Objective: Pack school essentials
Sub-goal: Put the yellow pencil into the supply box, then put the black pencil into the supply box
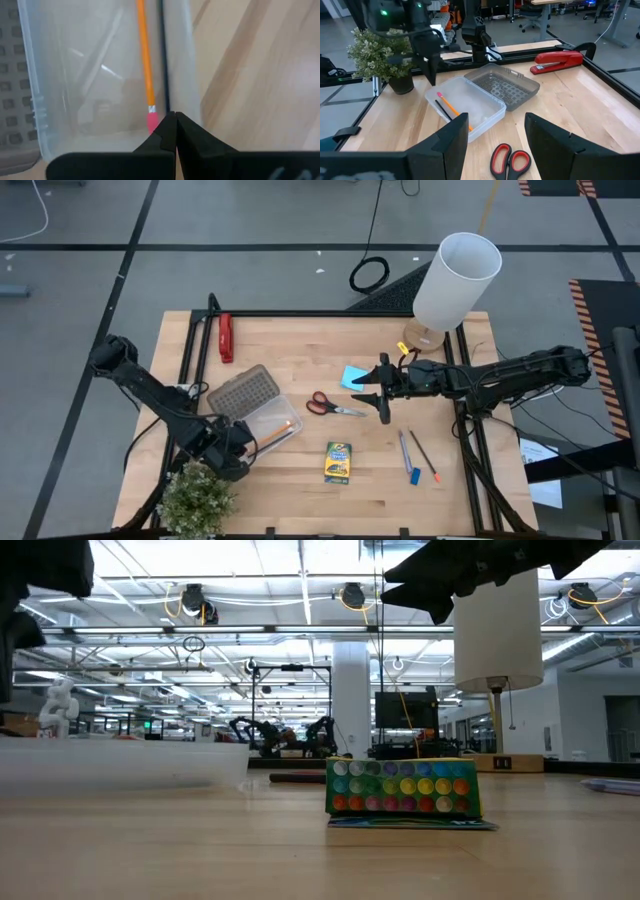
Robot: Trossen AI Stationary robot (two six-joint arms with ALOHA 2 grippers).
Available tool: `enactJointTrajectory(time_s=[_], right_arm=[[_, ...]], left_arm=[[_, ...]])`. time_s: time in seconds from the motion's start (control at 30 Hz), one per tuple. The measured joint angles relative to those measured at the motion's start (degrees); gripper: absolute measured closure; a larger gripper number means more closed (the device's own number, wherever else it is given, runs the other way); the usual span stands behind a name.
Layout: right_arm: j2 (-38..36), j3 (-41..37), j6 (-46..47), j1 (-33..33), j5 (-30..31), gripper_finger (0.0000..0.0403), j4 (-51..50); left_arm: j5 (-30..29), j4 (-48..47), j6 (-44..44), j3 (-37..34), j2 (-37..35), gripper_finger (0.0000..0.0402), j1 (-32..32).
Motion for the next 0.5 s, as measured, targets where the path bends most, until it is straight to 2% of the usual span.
enactJointTrajectory(time_s=[0.27, 0.5], right_arm=[[0.0, 0.0, 1.1, 0.4, -0.1, 0.0216, -0.8], [-1.9, 0.0, 6.7, 5.0, 0.0, 0.0216, -9.4]], left_arm=[[-8.1, 0.9, 1.9, 1.5, 0.2, 0.0400, -1.5], [-17.2, 1.7, 5.8, 1.5, 0.2, 0.0399, -1.5]])
